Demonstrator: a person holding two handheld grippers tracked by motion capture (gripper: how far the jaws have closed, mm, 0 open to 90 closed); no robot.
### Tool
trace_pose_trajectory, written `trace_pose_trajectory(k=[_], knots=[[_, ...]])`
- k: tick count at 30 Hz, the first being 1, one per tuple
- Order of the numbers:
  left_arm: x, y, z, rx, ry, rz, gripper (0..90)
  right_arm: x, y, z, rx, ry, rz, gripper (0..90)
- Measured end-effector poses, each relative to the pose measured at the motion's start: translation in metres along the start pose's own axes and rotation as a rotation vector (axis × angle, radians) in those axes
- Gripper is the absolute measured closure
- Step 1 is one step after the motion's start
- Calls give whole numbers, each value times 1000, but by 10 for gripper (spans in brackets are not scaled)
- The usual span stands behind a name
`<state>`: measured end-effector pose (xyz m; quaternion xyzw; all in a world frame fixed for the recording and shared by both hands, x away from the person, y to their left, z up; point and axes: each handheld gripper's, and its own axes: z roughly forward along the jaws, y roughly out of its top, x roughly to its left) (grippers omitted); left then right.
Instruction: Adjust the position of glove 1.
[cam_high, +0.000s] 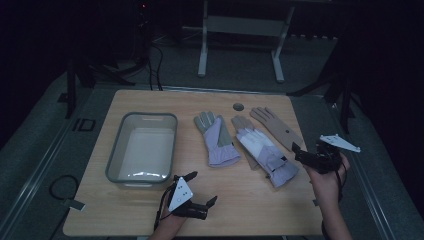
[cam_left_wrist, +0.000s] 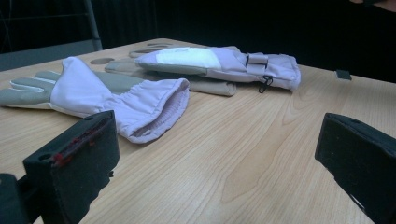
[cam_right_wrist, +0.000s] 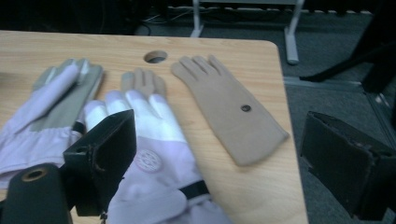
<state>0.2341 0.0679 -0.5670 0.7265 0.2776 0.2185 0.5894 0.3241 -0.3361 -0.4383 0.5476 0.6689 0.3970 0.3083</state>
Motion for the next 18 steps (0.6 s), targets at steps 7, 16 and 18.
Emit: trace_pose_trajectory(k=[7, 16, 18], knots=[[0, 0, 0, 0, -1, 6, 0, 18, 18, 5, -8, 18, -39, 115], [-1, 0, 0, 1, -3, 10, 0, 43, 36, 15, -25, 77, -114, 173], [-1, 0, 0, 2, -4, 12, 0, 48, 40, 17, -19, 88, -121, 173]])
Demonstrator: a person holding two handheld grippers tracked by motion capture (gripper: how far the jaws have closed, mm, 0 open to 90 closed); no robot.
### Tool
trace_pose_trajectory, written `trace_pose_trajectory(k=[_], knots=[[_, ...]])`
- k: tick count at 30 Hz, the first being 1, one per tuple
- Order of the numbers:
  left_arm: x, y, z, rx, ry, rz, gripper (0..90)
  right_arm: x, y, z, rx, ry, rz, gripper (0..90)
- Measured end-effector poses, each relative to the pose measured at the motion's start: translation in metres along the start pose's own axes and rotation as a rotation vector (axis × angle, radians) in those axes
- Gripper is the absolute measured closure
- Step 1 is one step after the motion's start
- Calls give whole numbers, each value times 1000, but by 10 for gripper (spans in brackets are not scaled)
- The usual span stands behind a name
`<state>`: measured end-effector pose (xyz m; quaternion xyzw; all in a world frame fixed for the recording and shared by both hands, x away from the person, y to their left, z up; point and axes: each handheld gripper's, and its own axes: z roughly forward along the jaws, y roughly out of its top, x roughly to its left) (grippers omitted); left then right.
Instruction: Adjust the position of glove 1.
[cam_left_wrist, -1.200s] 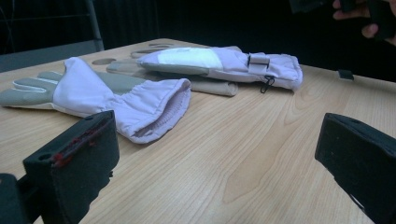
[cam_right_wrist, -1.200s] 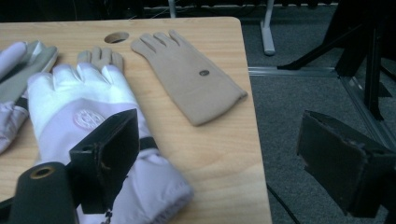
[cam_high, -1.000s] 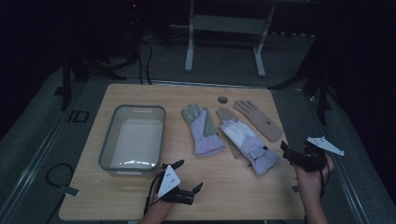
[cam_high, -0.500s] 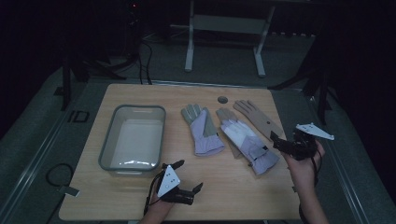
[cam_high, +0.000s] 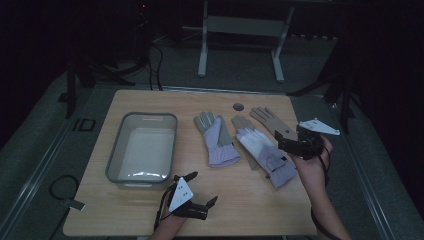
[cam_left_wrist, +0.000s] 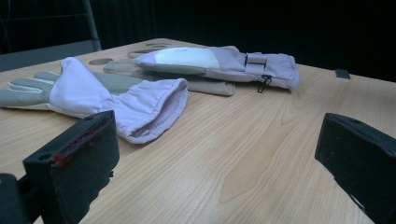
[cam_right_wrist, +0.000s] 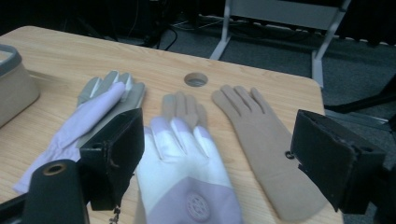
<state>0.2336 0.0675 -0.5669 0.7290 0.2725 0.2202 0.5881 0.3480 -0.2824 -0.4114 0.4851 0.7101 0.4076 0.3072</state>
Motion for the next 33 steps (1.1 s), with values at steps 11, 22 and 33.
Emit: trace_pose_trajectory(k=[11, 22, 33], knots=[[0, 0, 0, 2, -1, 5, 0, 25, 14, 19, 32, 87, -50, 175], [0, 0, 0, 1, -4, 6, 0, 56, 23, 48, 75, 181, -95, 200], [-1, 0, 0, 0, -9, 9, 0, 82, 23, 83, 118, 218, -137, 267]])
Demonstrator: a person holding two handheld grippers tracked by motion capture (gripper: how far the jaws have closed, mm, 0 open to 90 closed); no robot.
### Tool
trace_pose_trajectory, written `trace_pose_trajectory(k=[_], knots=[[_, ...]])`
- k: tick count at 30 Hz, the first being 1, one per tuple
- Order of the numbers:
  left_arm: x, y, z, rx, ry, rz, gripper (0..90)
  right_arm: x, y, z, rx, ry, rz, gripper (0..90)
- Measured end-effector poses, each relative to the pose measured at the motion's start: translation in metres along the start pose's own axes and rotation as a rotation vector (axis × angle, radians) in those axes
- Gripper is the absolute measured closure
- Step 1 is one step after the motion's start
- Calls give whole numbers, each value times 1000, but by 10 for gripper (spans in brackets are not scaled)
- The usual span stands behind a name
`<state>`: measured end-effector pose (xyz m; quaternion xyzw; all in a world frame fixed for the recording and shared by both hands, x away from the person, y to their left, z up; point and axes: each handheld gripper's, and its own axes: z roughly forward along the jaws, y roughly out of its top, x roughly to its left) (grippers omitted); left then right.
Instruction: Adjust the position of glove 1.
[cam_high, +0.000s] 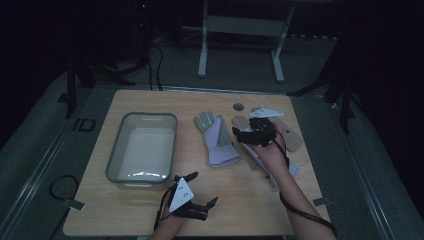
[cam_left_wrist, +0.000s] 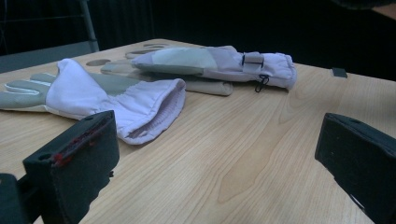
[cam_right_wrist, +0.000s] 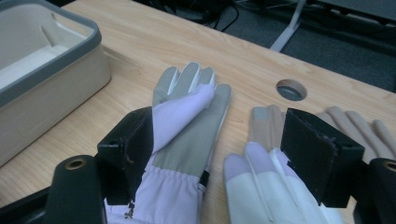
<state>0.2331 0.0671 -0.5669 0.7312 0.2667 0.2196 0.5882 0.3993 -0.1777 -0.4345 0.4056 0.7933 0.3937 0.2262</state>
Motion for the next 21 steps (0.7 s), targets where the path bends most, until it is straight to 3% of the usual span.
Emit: trace_pose_trajectory(k=[6, 10, 13, 21], knots=[[0, 0, 0, 0, -3, 1, 0, 4, -2, 19, 30, 9, -14, 321], [0, 0, 0, 0, -6, 0, 0, 5, -3, 34, 40, 26, -23, 448], [0, 0, 0, -2, -7, -1, 0, 6, -4, 40, 53, 33, -31, 480], [0, 0, 0, -1, -10, -2, 0, 10, -11, 75, 145, 79, -37, 557]])
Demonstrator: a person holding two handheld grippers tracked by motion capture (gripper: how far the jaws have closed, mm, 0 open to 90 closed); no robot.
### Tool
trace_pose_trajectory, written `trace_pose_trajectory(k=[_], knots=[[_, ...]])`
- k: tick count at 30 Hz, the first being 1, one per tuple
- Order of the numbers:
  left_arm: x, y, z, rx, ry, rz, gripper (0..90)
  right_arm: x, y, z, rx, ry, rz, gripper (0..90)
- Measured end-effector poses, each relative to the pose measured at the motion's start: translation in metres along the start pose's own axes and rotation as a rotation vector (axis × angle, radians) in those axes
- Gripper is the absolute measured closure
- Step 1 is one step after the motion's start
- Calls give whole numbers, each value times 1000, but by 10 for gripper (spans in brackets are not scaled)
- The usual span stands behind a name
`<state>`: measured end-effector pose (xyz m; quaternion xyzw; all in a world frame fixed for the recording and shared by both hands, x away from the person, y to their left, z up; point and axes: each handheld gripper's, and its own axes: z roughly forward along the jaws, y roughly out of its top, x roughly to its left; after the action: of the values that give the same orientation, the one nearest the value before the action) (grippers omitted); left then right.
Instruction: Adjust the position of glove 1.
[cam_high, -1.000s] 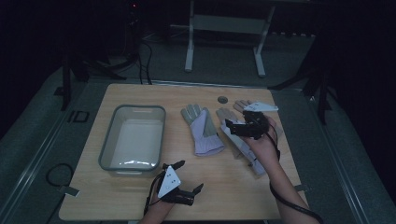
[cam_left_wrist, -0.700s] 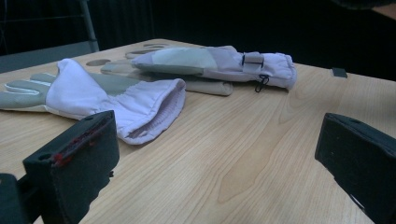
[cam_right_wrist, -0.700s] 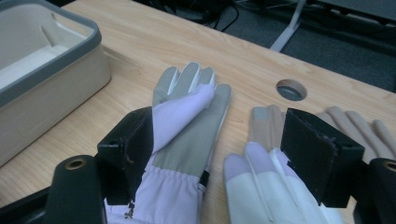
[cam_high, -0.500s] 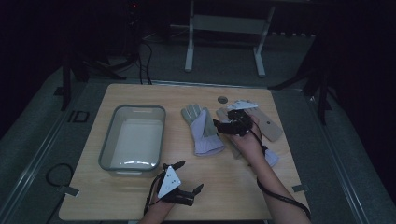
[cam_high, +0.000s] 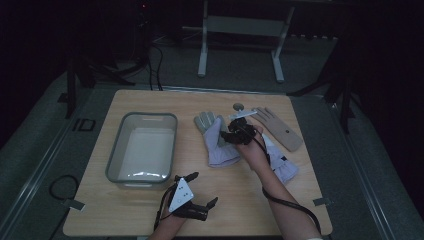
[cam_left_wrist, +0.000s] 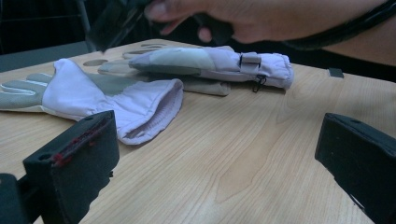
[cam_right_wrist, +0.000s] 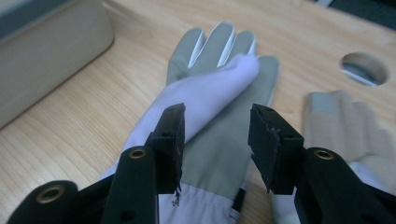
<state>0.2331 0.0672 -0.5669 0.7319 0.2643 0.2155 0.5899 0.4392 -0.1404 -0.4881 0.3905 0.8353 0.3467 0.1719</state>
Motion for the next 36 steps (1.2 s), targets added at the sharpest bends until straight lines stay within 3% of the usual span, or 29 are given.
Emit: trace_pose_trajectory(k=[8, 18, 22, 27, 29, 33, 35, 36], knots=[[1, 0, 0, 1, -8, -11, 0, -3, -11, 30, 85, 2, 28, 517], [1, 0, 0, 1, -11, -12, 0, -4, -15, 48, 145, 4, 39, 483], [1, 0, 0, 1, -9, -12, 0, -2, -17, 52, 169, 12, 13, 586], [1, 0, 0, 2, -9, -13, 0, 8, -16, 50, 170, -22, 19, 836], [1, 0, 0, 2, -9, -14, 0, 10, -16, 48, 163, -22, 28, 860], [0, 0, 0, 0, -6, -9, 0, 17, -13, 21, 68, -11, 165, 878], [-1, 0, 0, -1, -2, -4, 0, 18, -13, 16, 52, -10, 183, 878], [-1, 0, 0, -2, 0, -3, 0, 23, -14, 1, 11, -15, 218, 878]])
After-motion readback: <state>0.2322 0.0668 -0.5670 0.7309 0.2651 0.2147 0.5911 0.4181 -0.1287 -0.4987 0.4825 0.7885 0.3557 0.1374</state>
